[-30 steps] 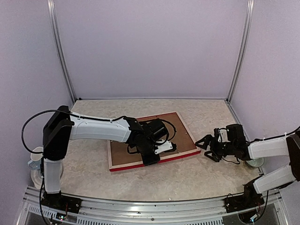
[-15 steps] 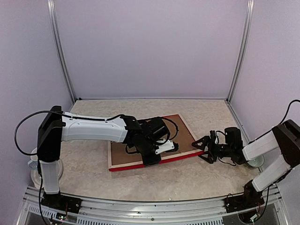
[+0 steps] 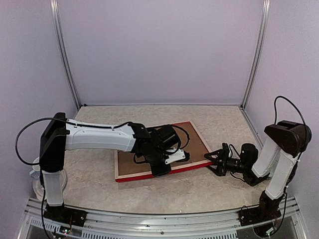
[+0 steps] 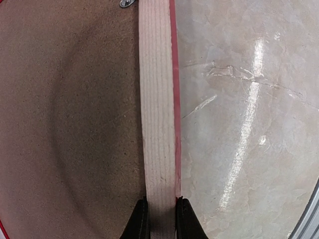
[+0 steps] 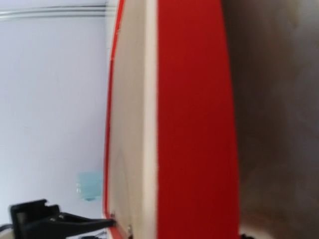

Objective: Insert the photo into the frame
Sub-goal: Pass from the left arm to the right

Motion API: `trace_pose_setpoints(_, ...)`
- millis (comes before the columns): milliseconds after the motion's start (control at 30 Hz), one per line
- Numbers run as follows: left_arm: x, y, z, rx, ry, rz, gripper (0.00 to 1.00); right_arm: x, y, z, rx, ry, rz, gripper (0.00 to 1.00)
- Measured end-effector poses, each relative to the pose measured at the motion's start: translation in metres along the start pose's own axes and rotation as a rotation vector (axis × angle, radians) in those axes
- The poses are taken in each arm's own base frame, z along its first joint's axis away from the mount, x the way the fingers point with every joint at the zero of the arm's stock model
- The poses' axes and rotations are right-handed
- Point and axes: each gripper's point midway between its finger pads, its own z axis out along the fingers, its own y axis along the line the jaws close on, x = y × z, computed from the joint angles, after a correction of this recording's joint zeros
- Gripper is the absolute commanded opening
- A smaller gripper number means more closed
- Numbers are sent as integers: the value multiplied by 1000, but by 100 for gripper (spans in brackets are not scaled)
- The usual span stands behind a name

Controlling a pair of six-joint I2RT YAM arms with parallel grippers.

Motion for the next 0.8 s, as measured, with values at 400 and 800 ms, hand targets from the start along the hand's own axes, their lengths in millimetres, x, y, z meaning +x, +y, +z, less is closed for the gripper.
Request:
trace_pose_setpoints(400, 5, -1, 2, -7, 17, 6, 11, 9, -14, 2, -37, 30, 171, 24)
trace_pose_setpoints(800, -7, 12, -11, -88, -31, 8, 76, 9, -9, 0, -45, 24, 160, 23)
